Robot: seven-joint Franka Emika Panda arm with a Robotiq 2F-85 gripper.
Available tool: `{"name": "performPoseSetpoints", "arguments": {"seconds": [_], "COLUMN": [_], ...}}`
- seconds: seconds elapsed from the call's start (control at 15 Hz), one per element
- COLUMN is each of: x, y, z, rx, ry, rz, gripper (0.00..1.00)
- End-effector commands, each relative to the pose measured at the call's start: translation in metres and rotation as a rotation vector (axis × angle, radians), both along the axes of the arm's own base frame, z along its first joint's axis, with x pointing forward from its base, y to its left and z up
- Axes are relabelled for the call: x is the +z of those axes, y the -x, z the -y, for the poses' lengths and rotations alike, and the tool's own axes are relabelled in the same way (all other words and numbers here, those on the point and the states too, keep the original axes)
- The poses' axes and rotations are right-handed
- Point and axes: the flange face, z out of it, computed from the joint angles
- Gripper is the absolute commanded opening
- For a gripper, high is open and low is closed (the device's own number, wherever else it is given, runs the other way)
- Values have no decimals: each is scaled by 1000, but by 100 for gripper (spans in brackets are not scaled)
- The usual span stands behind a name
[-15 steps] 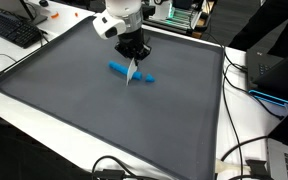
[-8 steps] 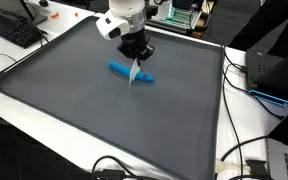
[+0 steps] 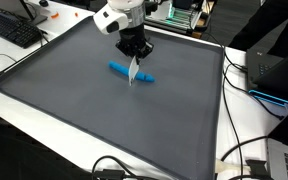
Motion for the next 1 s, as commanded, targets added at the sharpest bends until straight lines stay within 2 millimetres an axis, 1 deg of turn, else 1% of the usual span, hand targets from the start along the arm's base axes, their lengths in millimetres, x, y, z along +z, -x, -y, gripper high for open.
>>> {"name": "performPoseSetpoints", "arguments": {"seconds": [0.0,0.2,0.4,0.67,0.93], "x": [17,28,32,27,20], "y": [4,2,0,-1,0], "z": [10,20,32,42,47], "rx": [-11,-30,-48,-64,-73], "ry": [20,26,32,33,30], "rz": [22,47,55,47,36], "gripper": [1,1,1,1,1]}}
